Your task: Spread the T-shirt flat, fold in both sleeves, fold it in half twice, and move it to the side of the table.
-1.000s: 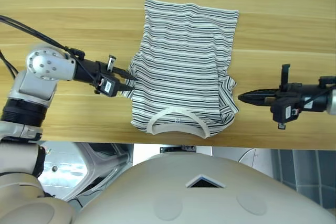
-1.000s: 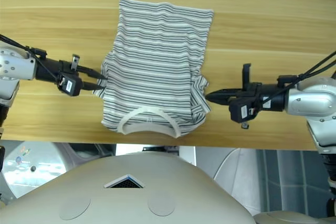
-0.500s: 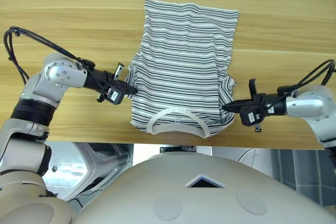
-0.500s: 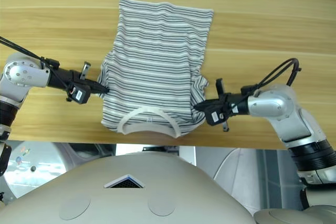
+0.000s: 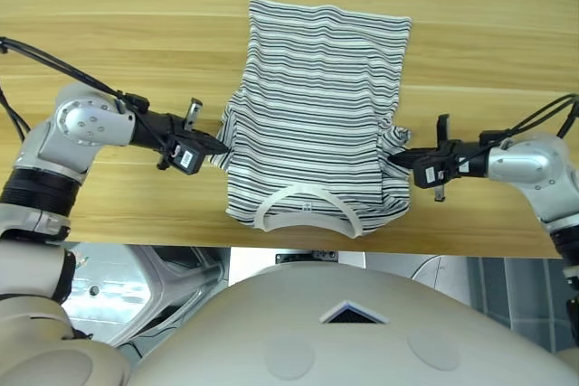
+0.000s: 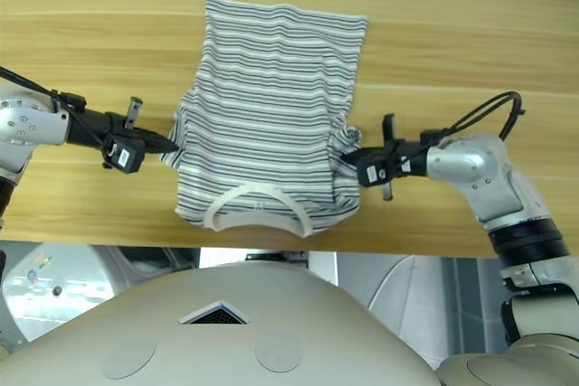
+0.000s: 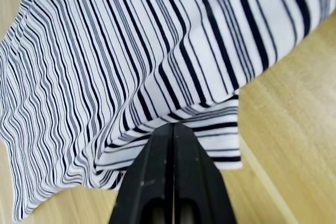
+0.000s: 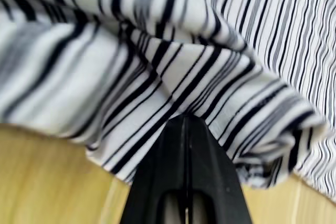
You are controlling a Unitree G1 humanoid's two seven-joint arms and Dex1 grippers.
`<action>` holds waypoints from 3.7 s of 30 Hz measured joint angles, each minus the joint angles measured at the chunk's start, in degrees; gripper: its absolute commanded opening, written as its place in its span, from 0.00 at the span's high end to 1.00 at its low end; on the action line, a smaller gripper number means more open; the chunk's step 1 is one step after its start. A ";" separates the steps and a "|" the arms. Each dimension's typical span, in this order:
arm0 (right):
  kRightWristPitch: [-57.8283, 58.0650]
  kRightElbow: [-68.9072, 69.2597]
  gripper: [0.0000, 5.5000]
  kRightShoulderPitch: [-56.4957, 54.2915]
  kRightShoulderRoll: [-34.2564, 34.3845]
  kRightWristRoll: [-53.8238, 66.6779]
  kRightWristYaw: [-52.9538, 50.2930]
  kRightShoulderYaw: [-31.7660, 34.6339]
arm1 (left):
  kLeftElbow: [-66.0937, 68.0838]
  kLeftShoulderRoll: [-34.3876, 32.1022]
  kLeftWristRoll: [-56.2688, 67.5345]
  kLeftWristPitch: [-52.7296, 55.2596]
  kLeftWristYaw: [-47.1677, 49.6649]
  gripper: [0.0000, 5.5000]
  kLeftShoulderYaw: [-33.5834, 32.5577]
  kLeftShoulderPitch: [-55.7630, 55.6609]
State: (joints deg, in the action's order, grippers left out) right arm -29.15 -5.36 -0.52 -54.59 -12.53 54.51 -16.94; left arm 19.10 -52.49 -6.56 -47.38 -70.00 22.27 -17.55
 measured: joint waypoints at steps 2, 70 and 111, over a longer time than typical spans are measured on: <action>-0.01 -0.37 1.00 0.39 -0.46 0.05 -0.31 0.62 | -0.91 -0.32 1.39 0.21 -0.11 1.00 -0.25 0.09; 6.51 8.40 0.67 8.94 -4.31 24.39 5.35 18.74 | -5.94 -12.89 2.31 1.37 8.85 0.61 -10.89 5.82; 6.56 12.06 0.11 9.83 -1.99 24.80 6.72 19.98 | -12.20 -8.66 -10.51 6.51 11.79 1.00 -4.77 13.00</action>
State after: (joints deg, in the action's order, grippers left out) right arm -22.58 6.69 9.31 -56.58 12.27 61.23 3.04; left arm 6.90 -61.15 -17.07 -40.87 -58.21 17.50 -4.55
